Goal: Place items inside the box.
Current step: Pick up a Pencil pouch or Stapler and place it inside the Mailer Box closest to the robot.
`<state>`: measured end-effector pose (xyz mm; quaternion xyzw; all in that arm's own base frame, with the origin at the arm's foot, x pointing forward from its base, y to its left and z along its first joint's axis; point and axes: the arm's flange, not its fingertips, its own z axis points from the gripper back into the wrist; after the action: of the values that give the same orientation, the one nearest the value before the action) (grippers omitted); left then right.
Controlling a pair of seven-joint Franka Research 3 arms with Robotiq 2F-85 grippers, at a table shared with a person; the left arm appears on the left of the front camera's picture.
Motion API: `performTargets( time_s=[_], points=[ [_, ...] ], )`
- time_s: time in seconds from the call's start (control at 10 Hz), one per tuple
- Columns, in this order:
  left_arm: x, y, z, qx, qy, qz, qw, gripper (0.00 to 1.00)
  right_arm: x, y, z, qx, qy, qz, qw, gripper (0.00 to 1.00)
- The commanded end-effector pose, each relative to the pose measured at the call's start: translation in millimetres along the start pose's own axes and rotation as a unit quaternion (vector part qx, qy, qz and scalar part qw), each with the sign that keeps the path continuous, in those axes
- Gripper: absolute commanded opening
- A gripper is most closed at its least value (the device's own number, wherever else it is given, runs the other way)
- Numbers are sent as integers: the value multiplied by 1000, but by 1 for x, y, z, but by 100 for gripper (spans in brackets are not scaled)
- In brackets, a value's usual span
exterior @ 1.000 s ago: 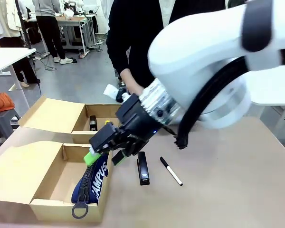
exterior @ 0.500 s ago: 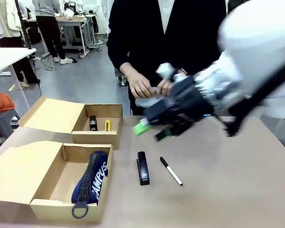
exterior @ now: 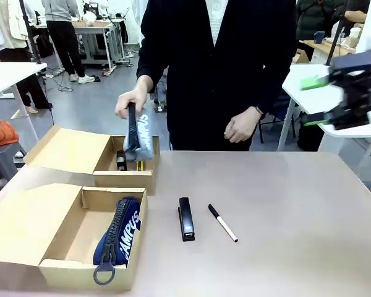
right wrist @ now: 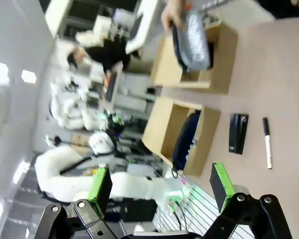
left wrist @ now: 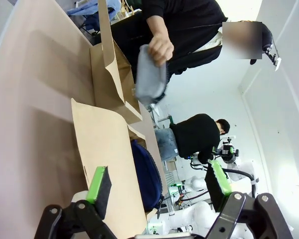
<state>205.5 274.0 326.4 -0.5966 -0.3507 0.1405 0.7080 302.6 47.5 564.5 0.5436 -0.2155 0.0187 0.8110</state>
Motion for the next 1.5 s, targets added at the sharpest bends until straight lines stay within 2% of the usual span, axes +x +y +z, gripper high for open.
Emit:
performTargets(
  time_s=[0.0, 0.1, 0.2, 0.3, 0.4, 0.6, 0.7, 0.8, 0.9, 1.4],
  points=[
    [-2, -2, -4, -9, -9, -11, 1000, 96, -180, -93, 48, 21, -43, -36, 998, 100],
    [-2, -2, -4, -9, -9, -11, 1000, 96, -199, -112, 65, 24, -36, -65, 997, 100],
    [-2, -2, -4, -9, -9, -11, 1000, 96, -226, -144, 82, 53, -7, -97, 994, 100],
    [-2, -2, -4, -9, -9, -11, 1000, 96, -245, -168, 88, 60, -9, -145, 988, 100],
    [-2, -2, -4, -9, -9, -11, 1000, 96, -260, -183, 86, 49, 4, -186, 981, 100],
    [-2, -2, -4, -9, -9, -11, 1000, 96, -276, -196, 65, 17, 74, -239, 968, 100],
    [-2, -2, -4, -9, -9, -11, 1000, 96, -271, -197, 57, -14, 57, -263, 963, 100],
    [-2, -2, -4, -9, -9, -11, 1000, 96, -252, -191, 41, -50, 30, -290, 955, 100],
    [-2, -2, -4, -9, -9, -11, 1000, 96, -104, -159, 192, 26, 63, -259, 964, 100],
    [-2, -2, -4, -9, -9, -11, 1000, 96, -104, -159, 192, 26, 63, -259, 964, 100]
  ],
)
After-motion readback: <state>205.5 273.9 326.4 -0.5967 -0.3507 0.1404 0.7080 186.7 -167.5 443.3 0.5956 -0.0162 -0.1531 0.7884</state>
